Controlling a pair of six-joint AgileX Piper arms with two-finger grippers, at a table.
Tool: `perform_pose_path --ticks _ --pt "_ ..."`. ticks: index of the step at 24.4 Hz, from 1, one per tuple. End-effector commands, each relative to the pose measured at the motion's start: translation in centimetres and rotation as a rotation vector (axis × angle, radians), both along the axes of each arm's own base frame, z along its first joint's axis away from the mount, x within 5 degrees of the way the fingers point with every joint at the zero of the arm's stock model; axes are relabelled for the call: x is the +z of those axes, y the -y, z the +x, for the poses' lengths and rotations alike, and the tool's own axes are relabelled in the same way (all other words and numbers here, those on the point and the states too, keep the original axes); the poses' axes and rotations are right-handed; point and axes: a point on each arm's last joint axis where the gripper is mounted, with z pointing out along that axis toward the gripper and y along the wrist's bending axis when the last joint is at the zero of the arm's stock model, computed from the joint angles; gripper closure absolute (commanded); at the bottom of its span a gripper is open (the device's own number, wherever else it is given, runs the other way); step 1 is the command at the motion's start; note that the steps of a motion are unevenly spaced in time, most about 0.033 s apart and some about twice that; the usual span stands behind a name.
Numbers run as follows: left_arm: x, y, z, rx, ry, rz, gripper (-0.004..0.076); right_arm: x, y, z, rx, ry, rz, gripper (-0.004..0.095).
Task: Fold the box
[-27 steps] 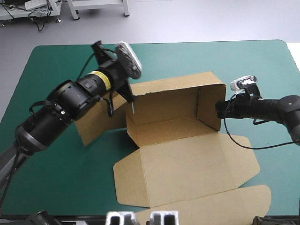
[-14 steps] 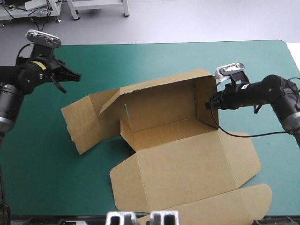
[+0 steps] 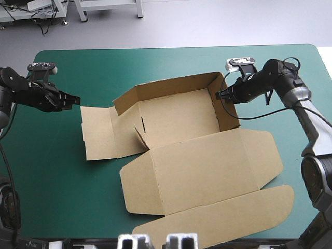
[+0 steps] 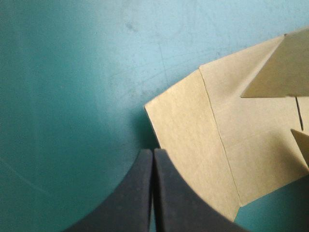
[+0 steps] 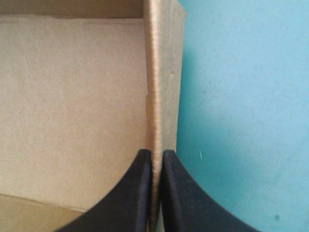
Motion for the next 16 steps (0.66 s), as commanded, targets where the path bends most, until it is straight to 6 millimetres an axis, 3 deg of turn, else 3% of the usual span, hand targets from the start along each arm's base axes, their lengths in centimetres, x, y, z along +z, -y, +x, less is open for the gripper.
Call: perform_pose_path --ticks 1,3,5,8,16 --pt "2.1 0.2 -0.2 0.0 0.101 -0.011 0.0733 1.1 -0.1 0.2 0.025 0.081 -0.023 0.0749" --pt "2.1 0.2 -0.2 -0.012 0.104 -0.004 0.0733 1.3 -0.3 0.4 0.032 0.109 0.001 0.0589" --pt "2.0 0.2 -0.1 -0.018 0.102 -0.002 0.0733 1.6 -0.5 0.3 0.062 0.125 0.006 0.0533" --pt "1.7 0.1 0.1 -0.016 0.093 -0.005 0.0733 3.5 -0.5 -0.1 0.078 0.148 0.012 0.0532" --pt "0.3 -0.1 1.0 0.016 0.028 -0.037 0.0733 10.9 0.1 -2.3 0.097 0.257 -0.022 0.0534"
